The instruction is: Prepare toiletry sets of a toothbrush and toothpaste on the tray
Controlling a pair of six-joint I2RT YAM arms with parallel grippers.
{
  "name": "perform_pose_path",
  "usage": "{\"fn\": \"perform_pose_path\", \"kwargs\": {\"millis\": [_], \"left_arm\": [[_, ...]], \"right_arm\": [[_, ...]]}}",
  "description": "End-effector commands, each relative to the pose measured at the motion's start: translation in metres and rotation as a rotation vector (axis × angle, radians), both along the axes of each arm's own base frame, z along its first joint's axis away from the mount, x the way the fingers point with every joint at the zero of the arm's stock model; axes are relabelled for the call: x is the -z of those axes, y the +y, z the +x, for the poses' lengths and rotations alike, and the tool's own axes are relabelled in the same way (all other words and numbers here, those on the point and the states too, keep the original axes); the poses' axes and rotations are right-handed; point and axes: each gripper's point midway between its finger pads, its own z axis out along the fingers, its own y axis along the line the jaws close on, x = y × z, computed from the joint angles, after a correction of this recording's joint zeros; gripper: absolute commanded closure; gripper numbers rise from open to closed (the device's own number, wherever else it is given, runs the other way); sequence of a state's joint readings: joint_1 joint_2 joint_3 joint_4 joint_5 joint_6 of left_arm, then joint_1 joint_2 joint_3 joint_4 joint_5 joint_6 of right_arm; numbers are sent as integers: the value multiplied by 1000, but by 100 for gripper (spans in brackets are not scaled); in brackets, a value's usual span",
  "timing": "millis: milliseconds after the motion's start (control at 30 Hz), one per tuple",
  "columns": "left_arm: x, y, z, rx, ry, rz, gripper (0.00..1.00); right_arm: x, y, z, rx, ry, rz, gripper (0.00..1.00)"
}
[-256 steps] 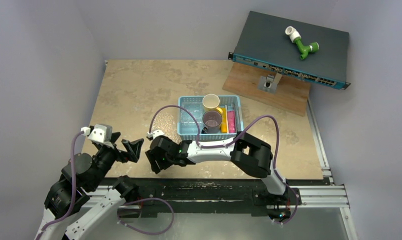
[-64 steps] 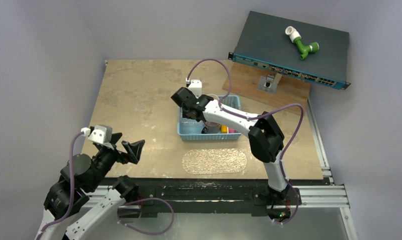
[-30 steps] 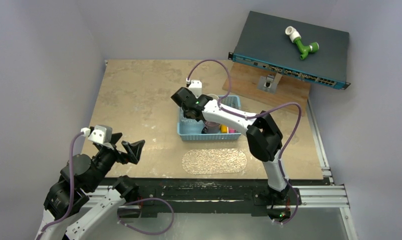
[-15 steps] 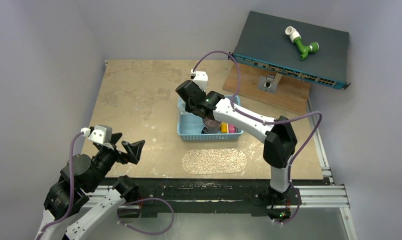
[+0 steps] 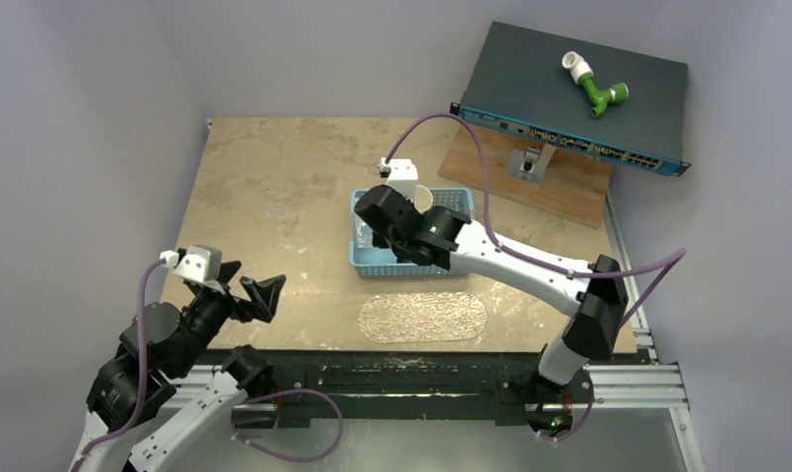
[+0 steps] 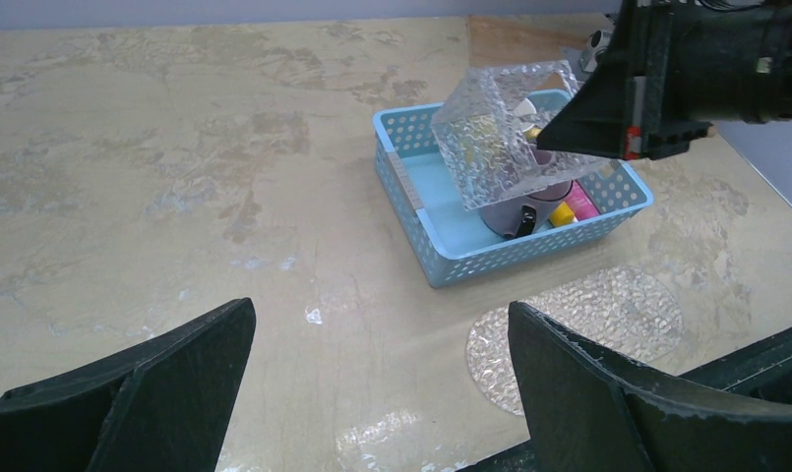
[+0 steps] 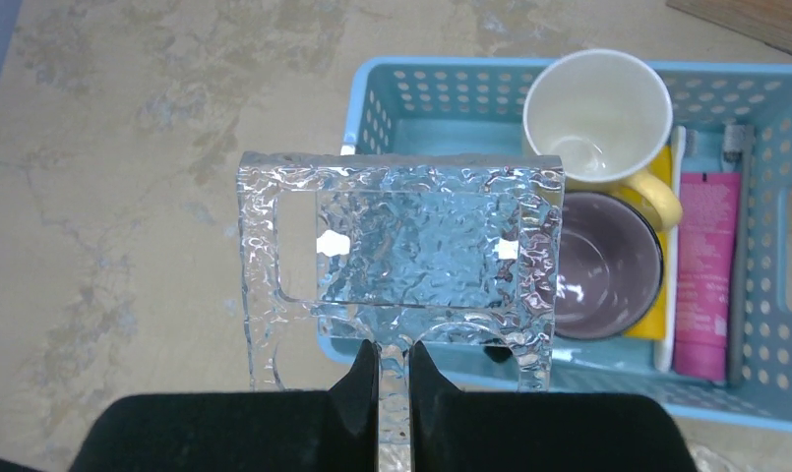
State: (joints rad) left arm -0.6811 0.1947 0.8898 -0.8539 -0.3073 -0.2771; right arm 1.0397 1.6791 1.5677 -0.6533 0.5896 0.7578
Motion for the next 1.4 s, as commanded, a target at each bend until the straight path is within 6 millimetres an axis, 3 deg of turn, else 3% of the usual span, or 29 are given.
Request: {"fn": "perform_pose_path", "kwargs": {"millis": [0, 400, 600, 1100, 1367], "left_arm": [[-3, -1, 5, -12, -6, 3, 0], [-3, -1, 3, -5, -9, -3, 0], [-4, -2, 3, -1, -11, -5, 0], [-4, -2, 2, 3, -15, -7, 0], [-6, -2, 1, 5, -24, -16, 0]], "right_arm": [[-16, -29, -23, 36, -32, 0, 100], [6, -72, -85, -2, 86, 51, 100], [36, -85, -107, -1, 163, 60, 100], [88, -86, -141, -15, 298, 43, 100], [107, -86, -147, 20, 330, 21, 100]]}}
